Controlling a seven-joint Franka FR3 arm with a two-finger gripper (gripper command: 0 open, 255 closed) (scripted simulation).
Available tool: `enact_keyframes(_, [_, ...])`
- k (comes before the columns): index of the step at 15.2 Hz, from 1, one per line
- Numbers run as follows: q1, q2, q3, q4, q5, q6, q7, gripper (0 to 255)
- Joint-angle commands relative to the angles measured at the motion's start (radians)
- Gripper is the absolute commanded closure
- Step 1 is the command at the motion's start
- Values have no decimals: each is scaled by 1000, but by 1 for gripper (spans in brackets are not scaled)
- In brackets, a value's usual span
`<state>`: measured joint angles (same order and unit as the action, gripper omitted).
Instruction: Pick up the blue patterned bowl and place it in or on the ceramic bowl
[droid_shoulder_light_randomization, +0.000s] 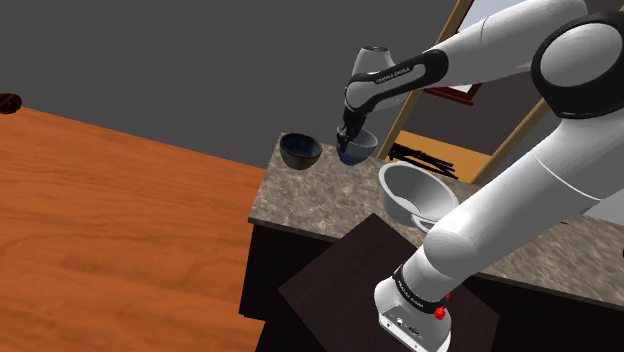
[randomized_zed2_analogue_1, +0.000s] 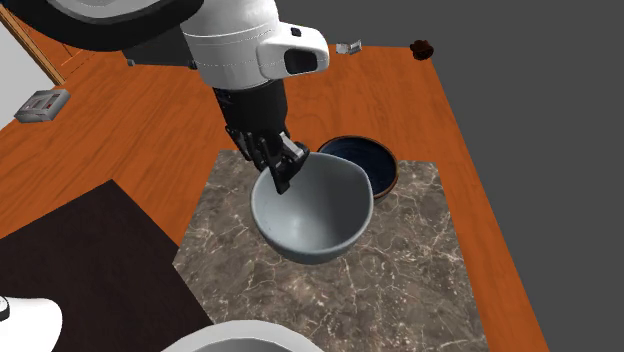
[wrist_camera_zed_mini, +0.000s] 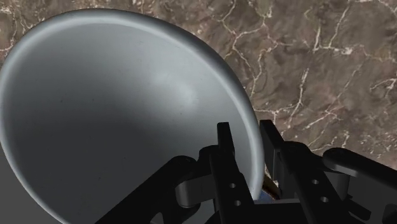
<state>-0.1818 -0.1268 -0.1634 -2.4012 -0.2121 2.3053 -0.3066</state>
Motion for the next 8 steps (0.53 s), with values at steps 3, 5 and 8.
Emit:
enact_keyframes(3, [2,-34,3,27,4,-59,-8,255])
enact_keyframes(5, [2,-48,4,41,6,-88,-11,255])
enact_keyframes(8, [18,7,20,117,21,-112,7,255])
